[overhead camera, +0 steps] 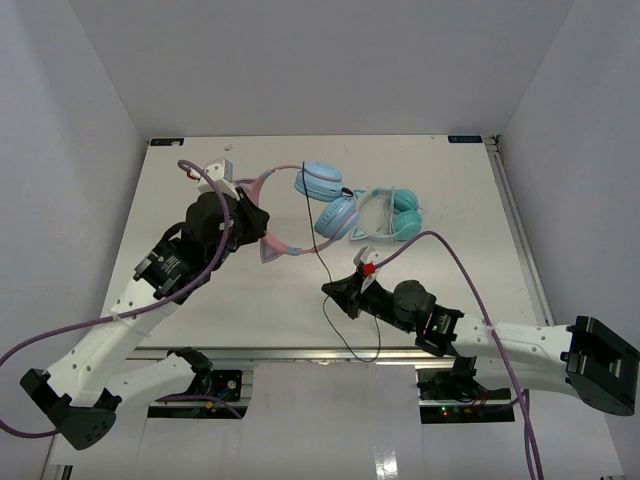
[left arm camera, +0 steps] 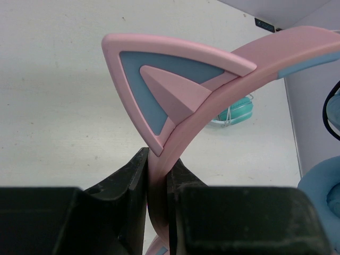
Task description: Wrap the headphones
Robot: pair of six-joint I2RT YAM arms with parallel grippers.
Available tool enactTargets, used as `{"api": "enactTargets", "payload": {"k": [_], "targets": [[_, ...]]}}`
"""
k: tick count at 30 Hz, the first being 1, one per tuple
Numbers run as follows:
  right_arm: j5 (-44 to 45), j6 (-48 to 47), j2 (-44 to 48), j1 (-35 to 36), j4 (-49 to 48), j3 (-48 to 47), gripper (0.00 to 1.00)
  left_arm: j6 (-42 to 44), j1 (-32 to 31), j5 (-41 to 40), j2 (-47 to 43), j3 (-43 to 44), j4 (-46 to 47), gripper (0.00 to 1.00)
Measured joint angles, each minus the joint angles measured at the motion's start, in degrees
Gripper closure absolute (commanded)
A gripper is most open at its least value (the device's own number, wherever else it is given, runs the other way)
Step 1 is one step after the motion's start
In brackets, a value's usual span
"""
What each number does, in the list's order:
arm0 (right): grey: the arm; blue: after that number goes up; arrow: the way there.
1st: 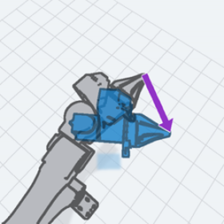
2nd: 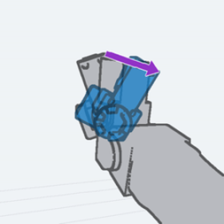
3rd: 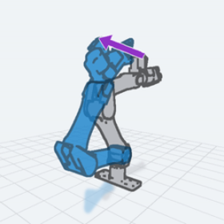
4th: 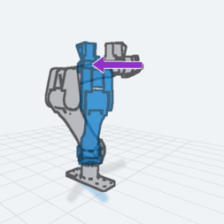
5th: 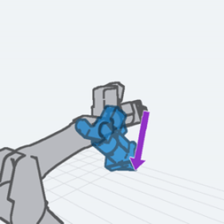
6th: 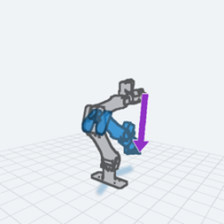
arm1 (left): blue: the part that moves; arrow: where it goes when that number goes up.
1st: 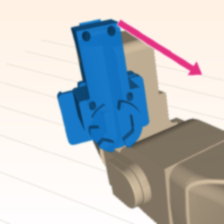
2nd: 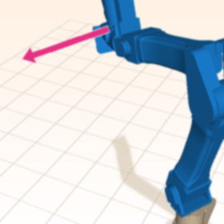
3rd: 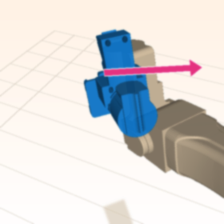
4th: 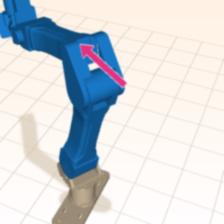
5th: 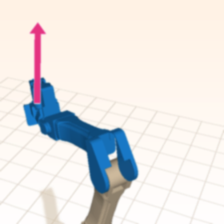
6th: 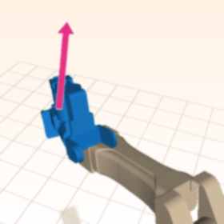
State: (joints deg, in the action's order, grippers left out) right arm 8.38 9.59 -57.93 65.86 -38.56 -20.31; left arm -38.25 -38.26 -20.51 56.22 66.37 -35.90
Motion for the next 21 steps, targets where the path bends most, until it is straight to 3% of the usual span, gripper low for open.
{"api": "enactTargets", "payload": {"k": [21], "targets": [[-3.59, -2.53, -22.43, 2.91, -30.03, 4.76, 0.58, -2.67, 0.22, -0.07, -2.07, -1.18, 1.82, 1.0]]}}
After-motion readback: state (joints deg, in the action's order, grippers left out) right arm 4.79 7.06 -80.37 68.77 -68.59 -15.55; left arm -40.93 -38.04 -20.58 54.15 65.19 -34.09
